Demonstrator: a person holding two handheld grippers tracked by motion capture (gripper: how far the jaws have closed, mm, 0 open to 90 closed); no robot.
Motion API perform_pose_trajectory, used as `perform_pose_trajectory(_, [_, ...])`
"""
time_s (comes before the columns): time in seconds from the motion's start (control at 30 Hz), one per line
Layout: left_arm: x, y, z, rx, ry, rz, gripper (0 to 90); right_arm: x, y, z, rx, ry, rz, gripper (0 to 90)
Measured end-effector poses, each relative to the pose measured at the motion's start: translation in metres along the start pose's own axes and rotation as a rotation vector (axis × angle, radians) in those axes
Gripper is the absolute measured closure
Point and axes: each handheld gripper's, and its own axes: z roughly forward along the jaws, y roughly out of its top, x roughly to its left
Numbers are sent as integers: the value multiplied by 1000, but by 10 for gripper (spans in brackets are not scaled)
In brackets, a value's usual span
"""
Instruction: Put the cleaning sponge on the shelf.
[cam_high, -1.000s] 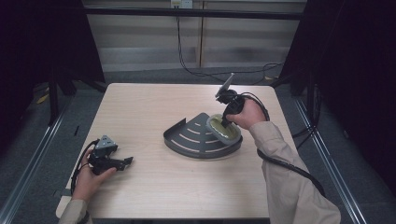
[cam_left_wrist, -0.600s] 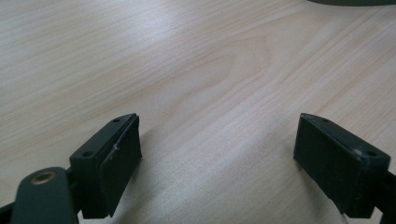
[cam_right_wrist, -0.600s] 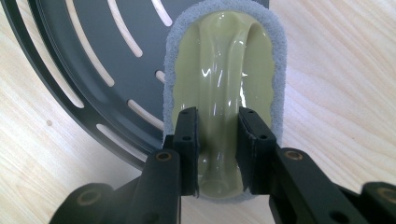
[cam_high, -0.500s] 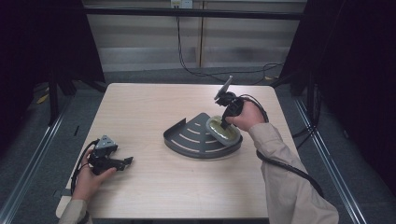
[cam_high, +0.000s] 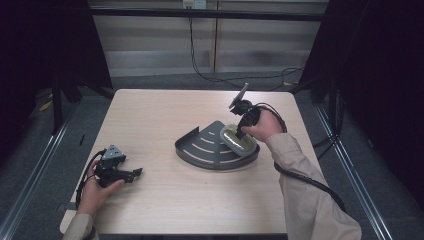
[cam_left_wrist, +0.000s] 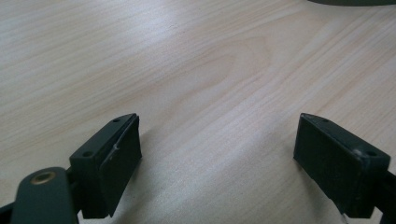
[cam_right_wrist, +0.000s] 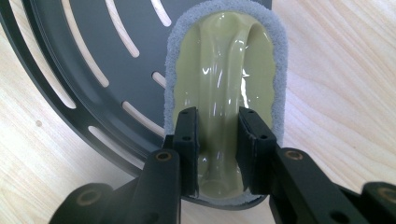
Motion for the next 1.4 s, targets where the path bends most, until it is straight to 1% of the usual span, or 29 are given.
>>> perform_pose_trajectory(0.1, [0,0,0,0,1,0,144,0,0,2,-9,6,-2,709])
perform_pose_trajectory(0.2, [0,0,0,0,1,0,144,0,0,3,3,5,-4,709])
perform_pose_trajectory(0.23, [0,0,0,0,0,1,144,0,-1,7,11,3,0,709])
perform_pose_trajectory(0.43, [0,0,0,0,0,0,144,-3,-4,13,12,16,6,710])
perform_pose_trajectory(0.67, [0,0,0,0,0,0,144,-2,-4,13,10,16,8,709])
perform_pose_trajectory(1.07, [0,0,0,0,0,0,144,-4,-8,19,6,21,10,709])
perform_pose_trajectory(1.4, [0,0,0,0,0,0,144,-5,-10,23,14,24,9,708])
